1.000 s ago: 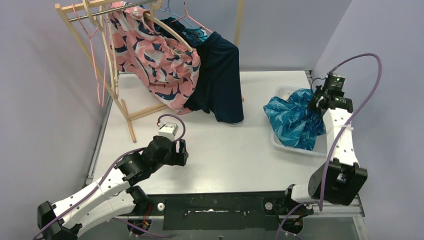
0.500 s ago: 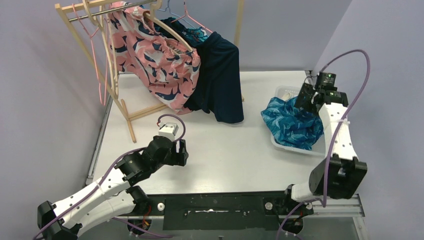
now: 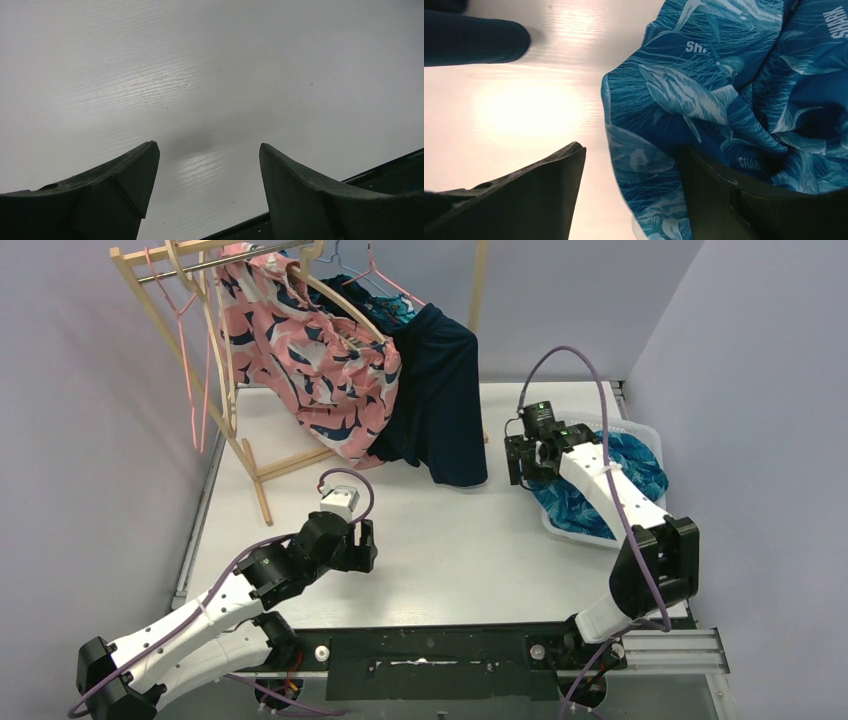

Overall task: Remove the shorts from the hanger
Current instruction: Place the shorts in the basket.

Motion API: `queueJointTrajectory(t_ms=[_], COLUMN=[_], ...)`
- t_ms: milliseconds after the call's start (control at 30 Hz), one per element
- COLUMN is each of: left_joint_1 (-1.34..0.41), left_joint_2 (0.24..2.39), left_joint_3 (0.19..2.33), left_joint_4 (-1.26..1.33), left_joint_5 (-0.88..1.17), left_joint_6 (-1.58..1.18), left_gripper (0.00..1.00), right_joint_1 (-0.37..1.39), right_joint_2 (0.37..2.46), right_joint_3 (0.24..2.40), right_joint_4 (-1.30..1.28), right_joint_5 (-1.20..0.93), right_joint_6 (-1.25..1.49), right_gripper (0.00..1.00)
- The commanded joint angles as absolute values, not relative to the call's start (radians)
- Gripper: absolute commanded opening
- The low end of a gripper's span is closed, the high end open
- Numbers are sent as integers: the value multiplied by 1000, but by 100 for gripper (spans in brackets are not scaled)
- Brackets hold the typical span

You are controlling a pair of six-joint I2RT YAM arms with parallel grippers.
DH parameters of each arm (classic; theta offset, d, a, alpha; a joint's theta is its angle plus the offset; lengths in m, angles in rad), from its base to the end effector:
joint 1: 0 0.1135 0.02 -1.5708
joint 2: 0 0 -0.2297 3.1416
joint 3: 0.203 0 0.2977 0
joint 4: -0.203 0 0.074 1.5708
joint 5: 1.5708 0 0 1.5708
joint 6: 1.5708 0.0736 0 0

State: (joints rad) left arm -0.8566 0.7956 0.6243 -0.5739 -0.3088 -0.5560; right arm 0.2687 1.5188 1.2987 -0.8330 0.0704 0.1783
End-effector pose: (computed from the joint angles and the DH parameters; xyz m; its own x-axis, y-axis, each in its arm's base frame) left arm 0.1890 -0.1839 0.1893 -0.6800 0.0168 -0.7330 0.2528 0.9438 -0.2129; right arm 0.3665 0.0955 0.2097 -0.8655 -0.0548 -0.4979 -0.0790 0.9965 0.0276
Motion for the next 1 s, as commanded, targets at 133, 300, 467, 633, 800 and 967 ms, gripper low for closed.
queueJointTrajectory(t_ms=[133, 300, 467, 633, 800, 967], left_joint_1=[-862, -861, -861, -861, -862, -866], left_joint_2=[768, 756, 747, 760, 790, 794], left_joint_3=[651, 650, 648, 641, 650, 653], left_joint_4=[-546, -550, -550, -534, -539, -556], left_joint_5=[-337, -356, -360, -346, -338, -342], left_joint_6=[-552, -560, -563, -557, -552, -556], left_gripper=[73, 73, 73, 73, 73, 73], right_joint_1=[310, 297, 147, -15, -84, -65], right_joint_2=[1582, 1492, 1416, 1459, 1728, 1967], right_joint_3=[1415, 1417, 1433, 1393, 1402, 1390], right_joint_4=[-854, -764, -732, -669, -695, -750], right_joint_5=[408, 460, 432, 237, -53, -144], right_joint_6=[122, 153, 208, 212, 193, 158], right_gripper=[22, 0, 1, 7, 8, 29])
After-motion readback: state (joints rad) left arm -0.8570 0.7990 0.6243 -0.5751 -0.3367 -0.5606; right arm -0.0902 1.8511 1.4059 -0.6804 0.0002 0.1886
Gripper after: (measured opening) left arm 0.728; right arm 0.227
